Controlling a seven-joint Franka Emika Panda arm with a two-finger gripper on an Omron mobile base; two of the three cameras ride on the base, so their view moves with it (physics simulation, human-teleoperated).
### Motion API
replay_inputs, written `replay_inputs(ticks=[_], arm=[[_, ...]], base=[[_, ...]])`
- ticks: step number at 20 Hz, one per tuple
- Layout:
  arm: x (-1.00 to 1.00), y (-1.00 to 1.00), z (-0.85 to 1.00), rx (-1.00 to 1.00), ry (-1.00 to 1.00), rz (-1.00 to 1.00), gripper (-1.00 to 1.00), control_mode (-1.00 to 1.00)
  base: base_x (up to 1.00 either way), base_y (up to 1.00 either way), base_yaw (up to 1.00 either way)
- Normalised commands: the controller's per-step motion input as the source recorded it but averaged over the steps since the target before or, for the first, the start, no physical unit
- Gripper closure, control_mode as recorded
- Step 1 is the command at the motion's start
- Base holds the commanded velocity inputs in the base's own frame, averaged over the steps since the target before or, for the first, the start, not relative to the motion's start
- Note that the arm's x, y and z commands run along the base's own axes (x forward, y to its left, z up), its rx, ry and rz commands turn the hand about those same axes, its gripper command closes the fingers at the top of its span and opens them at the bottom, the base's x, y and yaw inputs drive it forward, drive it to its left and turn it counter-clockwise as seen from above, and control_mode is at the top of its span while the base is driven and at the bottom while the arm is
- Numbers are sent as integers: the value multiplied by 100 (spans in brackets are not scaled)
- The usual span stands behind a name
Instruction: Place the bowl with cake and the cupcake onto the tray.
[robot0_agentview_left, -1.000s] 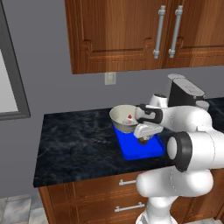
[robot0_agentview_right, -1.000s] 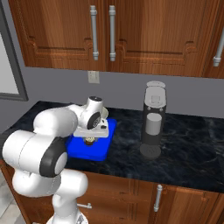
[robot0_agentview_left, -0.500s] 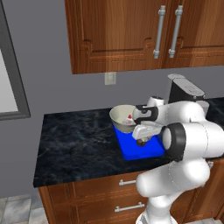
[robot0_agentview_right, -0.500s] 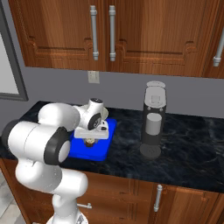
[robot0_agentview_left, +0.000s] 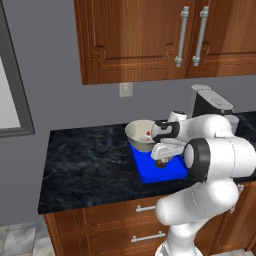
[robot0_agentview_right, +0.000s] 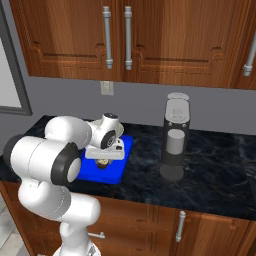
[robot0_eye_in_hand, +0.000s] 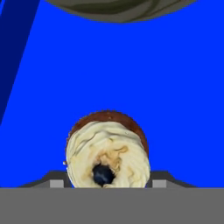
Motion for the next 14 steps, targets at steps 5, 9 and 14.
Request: replay_inputs(ticks=[5,9,14], arm=[[0,4,-7,0,0,0,-100,-100],[-5,5,-1,0,0,0,-100,-100],[-2,2,8,0,-1,0,-100,-100]], base=[[0,0,0],[0,0,0],[0,0,0]])
